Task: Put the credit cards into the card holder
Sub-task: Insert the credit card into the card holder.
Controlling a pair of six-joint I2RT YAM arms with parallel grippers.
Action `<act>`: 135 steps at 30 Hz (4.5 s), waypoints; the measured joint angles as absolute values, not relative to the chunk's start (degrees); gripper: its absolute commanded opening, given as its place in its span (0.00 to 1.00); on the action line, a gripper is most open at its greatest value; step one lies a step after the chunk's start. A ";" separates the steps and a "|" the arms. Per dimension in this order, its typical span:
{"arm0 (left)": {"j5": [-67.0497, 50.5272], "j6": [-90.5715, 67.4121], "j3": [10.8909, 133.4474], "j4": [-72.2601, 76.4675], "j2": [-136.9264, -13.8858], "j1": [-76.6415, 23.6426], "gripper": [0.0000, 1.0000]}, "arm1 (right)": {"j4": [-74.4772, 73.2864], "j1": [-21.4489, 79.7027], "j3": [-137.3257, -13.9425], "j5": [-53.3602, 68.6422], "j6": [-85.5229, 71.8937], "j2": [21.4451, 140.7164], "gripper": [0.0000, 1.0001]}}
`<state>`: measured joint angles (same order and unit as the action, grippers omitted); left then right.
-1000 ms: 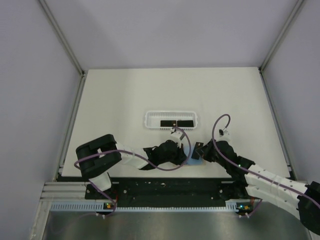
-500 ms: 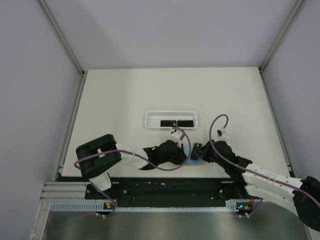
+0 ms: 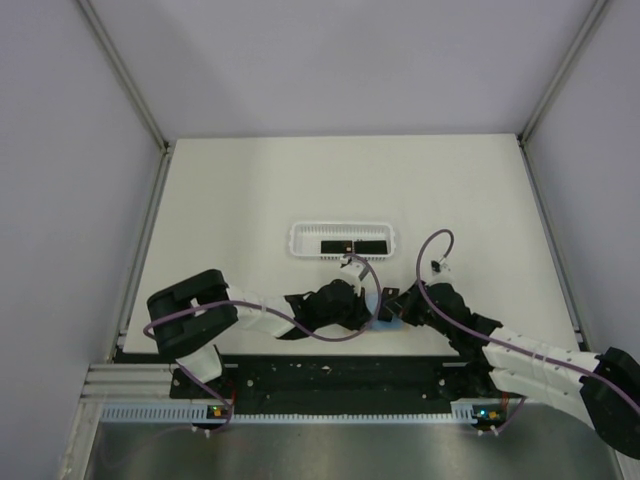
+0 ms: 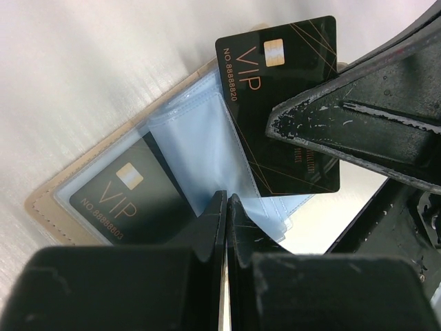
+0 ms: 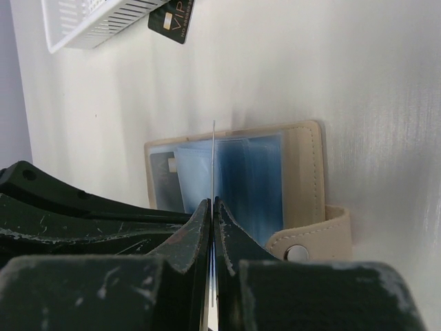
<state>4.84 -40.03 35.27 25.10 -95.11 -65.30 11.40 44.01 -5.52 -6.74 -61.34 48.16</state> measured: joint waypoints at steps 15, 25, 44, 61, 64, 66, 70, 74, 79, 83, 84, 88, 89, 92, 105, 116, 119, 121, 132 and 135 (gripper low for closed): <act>5.48 -37.98 36.45 18.26 -92.60 -65.30 0.00 | 14.72 44.01 -4.89 -4.36 -60.66 48.47 0.00; 5.48 -37.56 36.62 16.75 -92.01 -65.23 0.00 | 18.11 44.01 -4.78 -3.33 -60.75 52.73 0.00; 6.50 -36.88 37.71 12.88 -82.67 -65.19 0.00 | 21.45 44.01 -4.47 -3.31 -62.24 55.24 0.00; 8.08 -34.35 37.39 10.68 -77.62 -64.23 0.00 | 14.35 44.01 -4.56 -4.19 -60.64 49.08 0.00; 6.15 -33.45 39.68 10.66 -80.66 -64.23 0.00 | 12.93 44.01 -4.56 -4.64 -60.62 48.07 0.00; 5.17 -32.99 40.77 10.72 -82.48 -64.23 0.00 | 12.05 44.01 -4.56 -4.93 -60.60 47.24 0.00; 4.78 -32.91 41.39 10.63 -85.27 -64.23 0.00 | 10.22 44.01 -4.56 -5.74 -60.38 45.65 0.00; 5.91 -33.50 41.08 10.37 -86.02 -64.23 0.00 | 9.10 44.01 -4.60 -6.17 -60.05 44.88 0.00; 8.08 -35.16 38.70 10.35 -86.02 -64.23 0.00 | 5.93 44.01 -5.61 -6.57 -59.31 43.53 0.00; 9.17 -36.07 36.62 10.07 -86.02 -64.23 0.00 | 0.58 44.01 -8.34 -8.27 -57.47 40.62 0.00; 9.39 -36.16 36.32 9.85 -86.02 -64.23 0.00 | -1.32 44.01 -9.45 -9.04 -56.90 39.75 0.00; 9.96 -36.58 35.79 9.80 -86.02 -64.23 0.00 | -7.66 44.01 -14.68 -11.81 -54.11 37.39 0.00; 9.98 -36.71 35.75 9.82 -86.02 -64.23 0.00 | -8.54 44.01 -16.03 -12.21 -53.43 37.23 0.00; 10.13 -37.08 35.31 9.87 -86.00 -64.23 0.00 | -9.28 44.01 -18.96 -12.01 -51.59 38.20 0.00; 11.55 -37.58 33.19 9.82 -84.03 -64.23 0.00 | 3.88 44.01 -20.71 4.99 -50.65 64.88 0.00; 12.12 -37.60 32.34 9.80 -83.46 -64.23 0.00 | -8.56 44.01 -23.46 -1.63 -50.33 61.63 0.00; 12.12 -37.60 32.34 9.82 -83.46 -64.23 0.00 | -12.86 44.01 -23.51 -4.14 -49.95 58.43 0.00; 12.10 -37.63 32.34 9.82 -83.46 -64.23 0.00 | -14.96 44.01 -23.64 -4.93 -49.91 57.34 0.00; 12.08 -37.26 32.36 9.80 -81.89 -64.23 0.00 | -17.69 44.01 -23.70 -5.17 -49.93 56.21 0.00; 11.70 -36.01 33.23 9.93 -80.44 -64.23 0.00 | -17.65 44.01 -23.70 -5.13 -49.98 55.96 0.00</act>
<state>11.70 -36.01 33.23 9.93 -80.44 -64.23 -17.65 44.01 -23.70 -5.13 -49.98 55.96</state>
